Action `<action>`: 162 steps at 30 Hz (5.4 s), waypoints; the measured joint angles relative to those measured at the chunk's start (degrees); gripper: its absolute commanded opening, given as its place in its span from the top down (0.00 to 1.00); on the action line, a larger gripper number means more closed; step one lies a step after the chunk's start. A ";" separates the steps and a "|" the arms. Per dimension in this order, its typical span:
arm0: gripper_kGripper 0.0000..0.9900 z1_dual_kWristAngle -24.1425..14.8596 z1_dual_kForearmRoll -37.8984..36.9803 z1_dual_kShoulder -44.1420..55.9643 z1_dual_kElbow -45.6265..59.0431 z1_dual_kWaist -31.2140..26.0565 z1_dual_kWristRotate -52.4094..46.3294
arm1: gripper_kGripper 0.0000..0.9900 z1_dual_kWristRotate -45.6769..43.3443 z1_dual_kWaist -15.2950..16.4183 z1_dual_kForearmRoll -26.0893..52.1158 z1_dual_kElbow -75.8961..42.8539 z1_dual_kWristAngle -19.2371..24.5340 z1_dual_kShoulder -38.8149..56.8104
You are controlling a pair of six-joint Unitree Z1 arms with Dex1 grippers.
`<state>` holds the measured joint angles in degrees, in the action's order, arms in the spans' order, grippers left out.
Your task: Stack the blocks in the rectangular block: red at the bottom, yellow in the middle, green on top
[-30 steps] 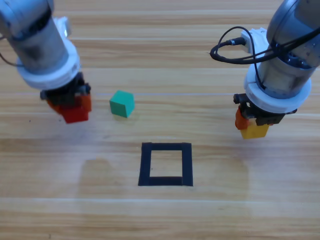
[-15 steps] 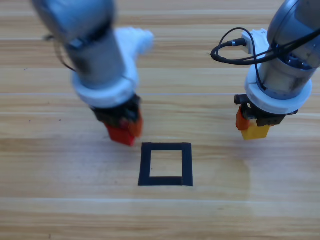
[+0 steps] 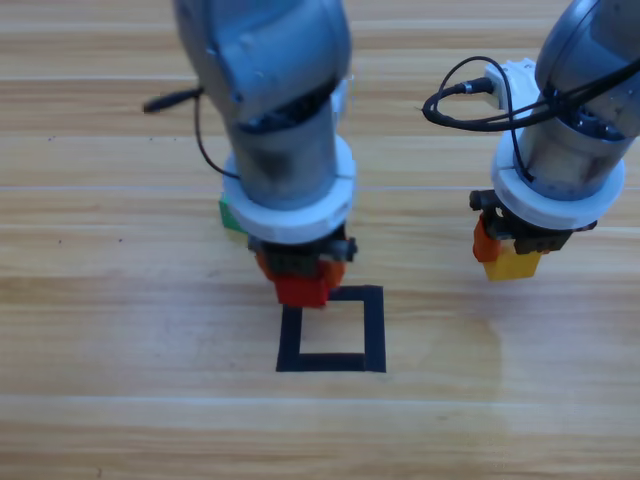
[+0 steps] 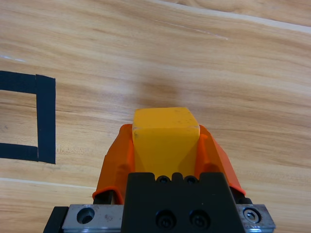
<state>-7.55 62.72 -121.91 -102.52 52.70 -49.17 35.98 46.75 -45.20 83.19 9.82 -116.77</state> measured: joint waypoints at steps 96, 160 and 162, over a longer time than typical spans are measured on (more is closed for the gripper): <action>1.00 2.44 -3.45 -11.12 -3.61 -0.56 -7.67 | 0.84 0.00 0.00 0.09 -0.36 0.00 0.00; 0.05 -1.12 -16.07 32.24 18.35 -10.18 12.08 | 0.84 9.63 5.92 -3.26 7.86 -0.01 -0.14; 0.05 0.31 -19.78 37.31 22.10 -13.30 18.15 | 0.84 11.15 7.22 -4.79 10.55 -0.01 -0.55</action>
<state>-7.24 42.94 -84.60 -80.41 39.40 -31.01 47.13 53.97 -49.99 93.74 9.81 -117.32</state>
